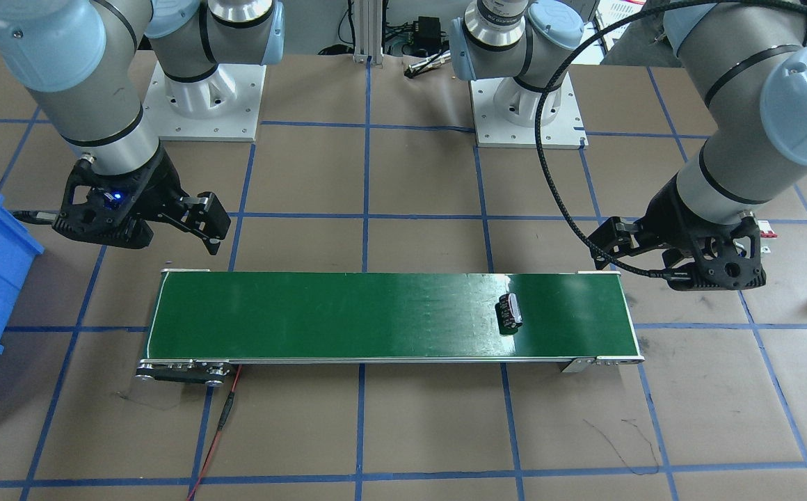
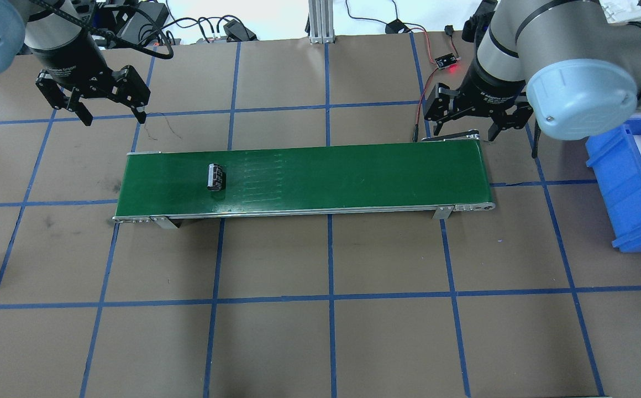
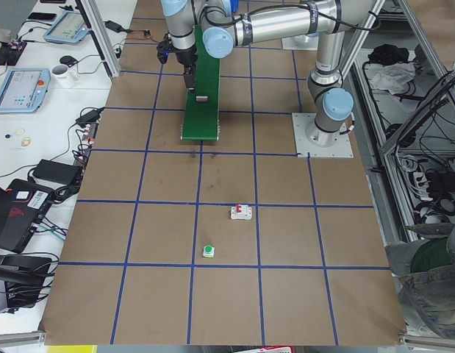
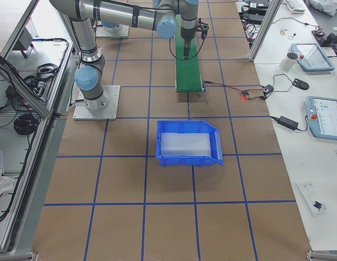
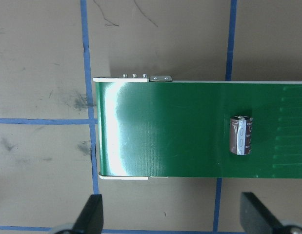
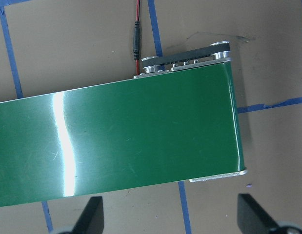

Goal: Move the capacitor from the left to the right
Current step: 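Lower the right gripper toward the capacitor riding along the belt while the left gripper hovers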

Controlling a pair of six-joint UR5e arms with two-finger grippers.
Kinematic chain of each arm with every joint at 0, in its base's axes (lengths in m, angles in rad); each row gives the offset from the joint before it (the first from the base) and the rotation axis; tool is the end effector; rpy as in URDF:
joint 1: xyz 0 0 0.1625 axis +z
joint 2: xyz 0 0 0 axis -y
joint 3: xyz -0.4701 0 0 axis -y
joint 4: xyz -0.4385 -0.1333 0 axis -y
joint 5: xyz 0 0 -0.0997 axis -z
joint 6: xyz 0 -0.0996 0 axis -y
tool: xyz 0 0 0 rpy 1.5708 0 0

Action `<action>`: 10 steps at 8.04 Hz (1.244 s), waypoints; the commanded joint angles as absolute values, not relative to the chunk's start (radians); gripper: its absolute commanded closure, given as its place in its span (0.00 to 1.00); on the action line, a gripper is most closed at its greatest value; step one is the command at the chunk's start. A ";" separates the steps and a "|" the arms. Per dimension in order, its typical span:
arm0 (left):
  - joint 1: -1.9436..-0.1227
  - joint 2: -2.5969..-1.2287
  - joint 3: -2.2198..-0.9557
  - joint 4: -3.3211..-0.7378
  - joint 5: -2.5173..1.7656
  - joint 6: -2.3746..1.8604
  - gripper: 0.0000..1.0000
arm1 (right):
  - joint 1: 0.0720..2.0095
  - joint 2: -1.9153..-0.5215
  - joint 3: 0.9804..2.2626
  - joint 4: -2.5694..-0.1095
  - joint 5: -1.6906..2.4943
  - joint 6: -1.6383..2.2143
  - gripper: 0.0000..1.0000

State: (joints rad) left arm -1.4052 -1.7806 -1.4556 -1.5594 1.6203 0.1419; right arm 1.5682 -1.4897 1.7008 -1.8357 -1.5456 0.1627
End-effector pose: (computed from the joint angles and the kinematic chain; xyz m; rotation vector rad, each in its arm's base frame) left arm -0.0235 -0.6381 0.4734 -0.0336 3.1021 0.1394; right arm 0.1343 -0.5721 0.4451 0.2558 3.1006 -0.0803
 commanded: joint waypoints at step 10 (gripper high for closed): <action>-1.577 -1.710 -1.480 -1.534 1.753 0.129 0.00 | 1.600 -1.420 1.752 -1.964 -1.454 0.164 0.05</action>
